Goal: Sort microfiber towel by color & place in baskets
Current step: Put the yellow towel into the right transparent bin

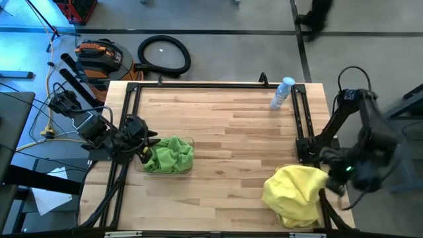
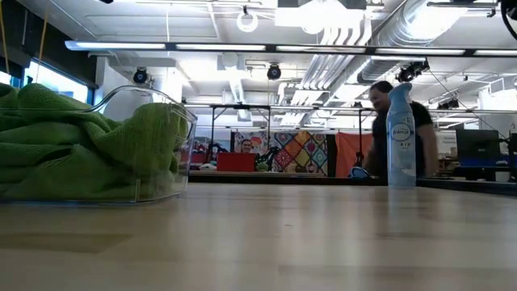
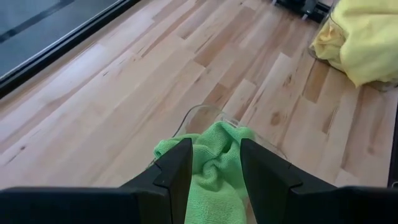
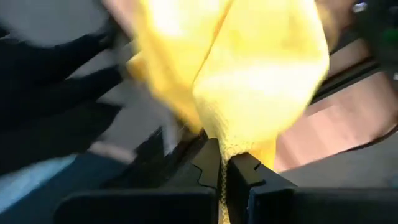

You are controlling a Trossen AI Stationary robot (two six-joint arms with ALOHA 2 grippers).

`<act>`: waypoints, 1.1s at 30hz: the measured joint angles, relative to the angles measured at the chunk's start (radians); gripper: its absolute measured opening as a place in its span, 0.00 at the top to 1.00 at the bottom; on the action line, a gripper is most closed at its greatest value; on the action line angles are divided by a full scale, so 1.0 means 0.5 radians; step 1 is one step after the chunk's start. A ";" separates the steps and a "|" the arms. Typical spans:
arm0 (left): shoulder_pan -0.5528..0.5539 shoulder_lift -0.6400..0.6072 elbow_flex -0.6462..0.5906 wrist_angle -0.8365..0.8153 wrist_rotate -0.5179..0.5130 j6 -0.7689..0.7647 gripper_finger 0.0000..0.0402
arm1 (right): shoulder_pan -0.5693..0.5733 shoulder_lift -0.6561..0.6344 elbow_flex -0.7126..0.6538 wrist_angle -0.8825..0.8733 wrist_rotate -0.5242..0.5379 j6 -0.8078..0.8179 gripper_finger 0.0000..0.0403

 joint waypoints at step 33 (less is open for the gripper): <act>0.000 0.029 0.000 -0.004 0.126 0.236 0.69 | -0.554 0.928 -1.225 1.493 0.016 -0.827 1.00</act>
